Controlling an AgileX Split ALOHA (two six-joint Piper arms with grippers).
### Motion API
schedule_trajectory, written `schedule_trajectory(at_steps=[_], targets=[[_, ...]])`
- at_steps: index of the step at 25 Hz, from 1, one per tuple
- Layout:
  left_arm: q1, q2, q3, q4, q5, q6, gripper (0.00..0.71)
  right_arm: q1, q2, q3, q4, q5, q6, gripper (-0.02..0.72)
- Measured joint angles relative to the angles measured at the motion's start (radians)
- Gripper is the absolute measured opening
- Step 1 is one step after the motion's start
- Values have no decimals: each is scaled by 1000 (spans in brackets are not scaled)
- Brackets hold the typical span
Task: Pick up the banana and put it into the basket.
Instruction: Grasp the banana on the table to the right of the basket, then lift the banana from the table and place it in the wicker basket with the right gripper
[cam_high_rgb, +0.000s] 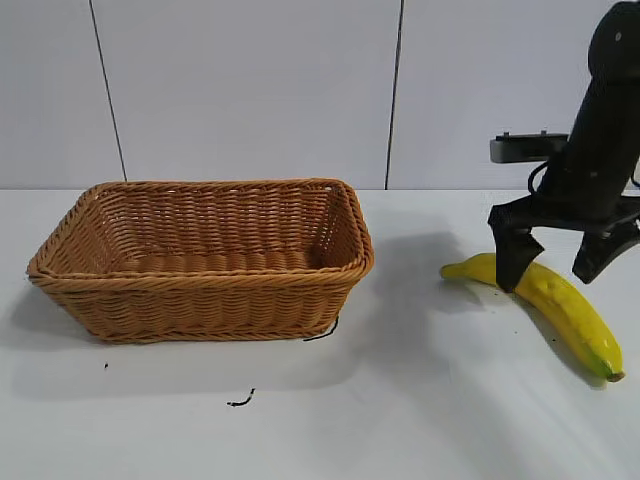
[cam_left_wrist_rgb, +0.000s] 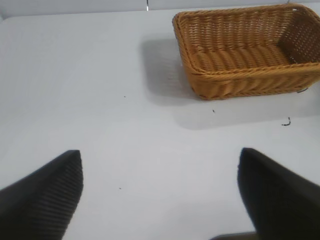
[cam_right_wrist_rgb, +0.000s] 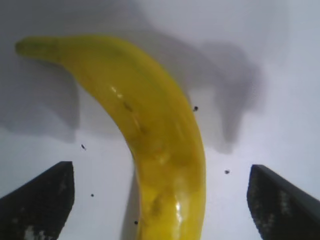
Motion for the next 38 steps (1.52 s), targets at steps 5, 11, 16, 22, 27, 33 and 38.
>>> schedule_trajectory(at_steps=[5,11,16,22,27,33,38], targets=[[0,0,0,0,0,0,635,0,27,0,0,-8,2,635],[0,0,0,0,0,0,635,0,32,0,1,-16,6,538],[0,0,0,0,0,0,635,0,34,0,0,-12,10,297],[0,0,0,0,0,0,635,0,31,0,-15,-9,14,293],[0,0,0,0,0,0,635,1,-20,0,-25,21,14,293],[0,0,0,0,0,0,635,1,-179,-1,-22,87,14,293],[0,0,0,0,0,0,635,1,-283,-61,-22,168,14,293]])
